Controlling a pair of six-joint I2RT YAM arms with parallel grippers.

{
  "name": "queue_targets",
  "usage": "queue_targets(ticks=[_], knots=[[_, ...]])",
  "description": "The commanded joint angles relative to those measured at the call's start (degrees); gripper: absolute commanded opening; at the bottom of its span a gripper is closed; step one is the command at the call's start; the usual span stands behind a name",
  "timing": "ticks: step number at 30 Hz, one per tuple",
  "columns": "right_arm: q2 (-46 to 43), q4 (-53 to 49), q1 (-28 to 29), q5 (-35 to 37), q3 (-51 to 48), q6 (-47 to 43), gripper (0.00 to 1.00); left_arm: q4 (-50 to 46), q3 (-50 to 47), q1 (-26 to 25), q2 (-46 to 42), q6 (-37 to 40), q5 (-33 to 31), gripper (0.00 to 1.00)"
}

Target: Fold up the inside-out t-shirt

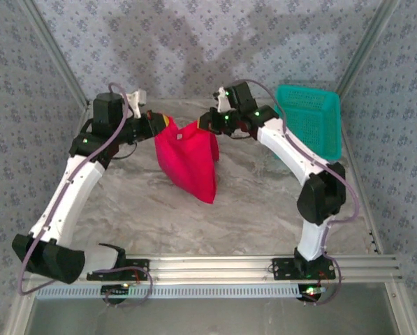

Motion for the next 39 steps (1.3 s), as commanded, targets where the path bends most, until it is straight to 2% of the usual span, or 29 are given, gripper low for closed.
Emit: queue_targets(ticks=[1,6,12,16,19,23,30,34,39], knots=[[-6.7,3.6,0.3,2.5,-9.0,1.8,0.00,2.7,-2.6,-1.6,-2.3,-1.4,-2.7,0.00],[-12.8,6.8,-1.0,5.4,-22.6,2.6,0.00,5.6,-4.4,-3.5,3.1,-1.4,-2.9,0.00],[-8.8,8.6,-5.4,6.0,-27.8,2.3,0.00,10.4,-3.2,-4.0,17.7,-0.4,-2.2,0.00],[-3.9,9.3,-6.8,6.5,-29.1,3.1,0.00,9.4,5.4,-4.1,32.4,2.4,1.2,0.00],[-1.1,11.8,-6.8,6.8,-33.0,4.0,0.00,5.2,14.2,-4.0,43.0,5.7,2.0,0.00],[0.9,13.1,-6.5,7.7,-36.0,4.2,0.00,4.2,20.6,-4.2,50.7,7.5,3.7,0.10],[0.4,15.8,-5.1,8.2,-42.4,5.5,0.00,0.6,27.3,-6.6,57.2,13.6,9.3,0.25],[-0.1,16.1,-5.3,8.3,-42.8,5.4,0.00,-3.7,29.8,-7.3,59.6,16.0,9.8,0.34],[-1.1,15.7,-6.2,8.0,-42.7,5.0,0.00,-8.1,31.3,-8.1,61.3,19.4,9.5,0.53]])
